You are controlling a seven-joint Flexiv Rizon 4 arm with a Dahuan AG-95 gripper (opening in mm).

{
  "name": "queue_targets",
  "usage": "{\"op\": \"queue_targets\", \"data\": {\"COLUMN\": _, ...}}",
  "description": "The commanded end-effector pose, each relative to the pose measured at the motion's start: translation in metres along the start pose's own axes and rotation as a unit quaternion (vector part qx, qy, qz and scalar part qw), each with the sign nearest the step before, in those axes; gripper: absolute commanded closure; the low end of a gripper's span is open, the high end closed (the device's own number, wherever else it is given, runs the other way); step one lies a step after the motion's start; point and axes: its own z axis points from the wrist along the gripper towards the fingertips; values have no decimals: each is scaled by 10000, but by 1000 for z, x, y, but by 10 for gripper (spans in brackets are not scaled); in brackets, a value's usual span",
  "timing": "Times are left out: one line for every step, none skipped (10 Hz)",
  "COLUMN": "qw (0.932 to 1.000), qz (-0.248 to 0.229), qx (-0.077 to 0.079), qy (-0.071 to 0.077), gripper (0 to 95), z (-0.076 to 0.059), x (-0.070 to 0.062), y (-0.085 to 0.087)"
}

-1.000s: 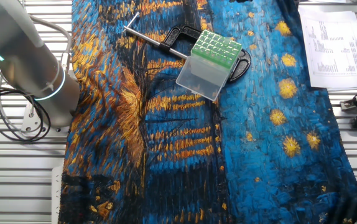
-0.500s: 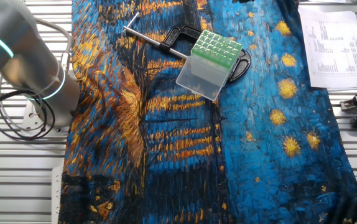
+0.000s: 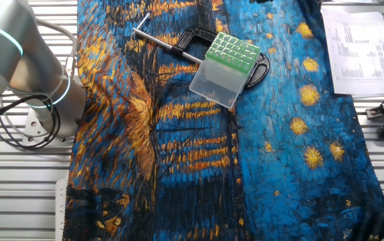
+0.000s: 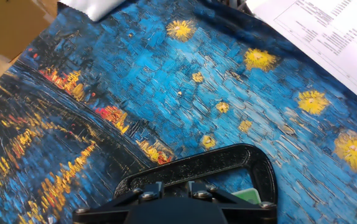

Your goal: Insert a large pipette tip into the holder for large pipette tips

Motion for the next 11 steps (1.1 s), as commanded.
{"op": "queue_targets", "data": {"qw": 8827, "qz": 4340, "qx": 1690, "qy": 628, "gripper": 760, "z": -1, "x": 1, "y": 1}}
{"op": "queue_targets", "data": {"qw": 8785, "qz": 4416, "qx": 1705, "qy": 647, "gripper": 950, "z": -1, "x": 1, "y": 1}}
{"op": "queue_targets", "data": {"qw": 8741, "qz": 4516, "qx": 1653, "qy": 689, "gripper": 950, "z": 1, "x": 3, "y": -3}}
{"op": "queue_targets", "data": {"qw": 8765, "qz": 4471, "qx": 1624, "qy": 739, "gripper": 950, "z": -1, "x": 9, "y": -12}}
{"op": "queue_targets", "data": {"qw": 8809, "qz": 4382, "qx": 1602, "qy": 791, "gripper": 950, "z": -4, "x": 18, "y": -25}}
{"op": "queue_targets", "data": {"qw": 8862, "qz": 4273, "qx": 1573, "qy": 854, "gripper": 950, "z": -6, "x": 28, "y": -38}}
{"op": "queue_targets", "data": {"qw": 8896, "qz": 4207, "qx": 1534, "qy": 905, "gripper": 950, "z": -8, "x": 36, "y": -48}}
{"op": "queue_targets", "data": {"qw": 8924, "qz": 4147, "qx": 1478, "qy": 993, "gripper": 950, "z": -10, "x": 50, "y": -62}}
{"op": "queue_targets", "data": {"qw": 8933, "qz": 4123, "qx": 1448, "qy": 1048, "gripper": 950, "z": -10, "x": 58, "y": -70}}
{"op": "queue_targets", "data": {"qw": 8964, "qz": 4049, "qx": 1420, "qy": 1107, "gripper": 760, "z": -10, "x": 75, "y": -86}}
{"op": "queue_targets", "data": {"qw": 8980, "qz": 4017, "qx": 1391, "qy": 1137, "gripper": 760, "z": -9, "x": 87, "y": -96}}
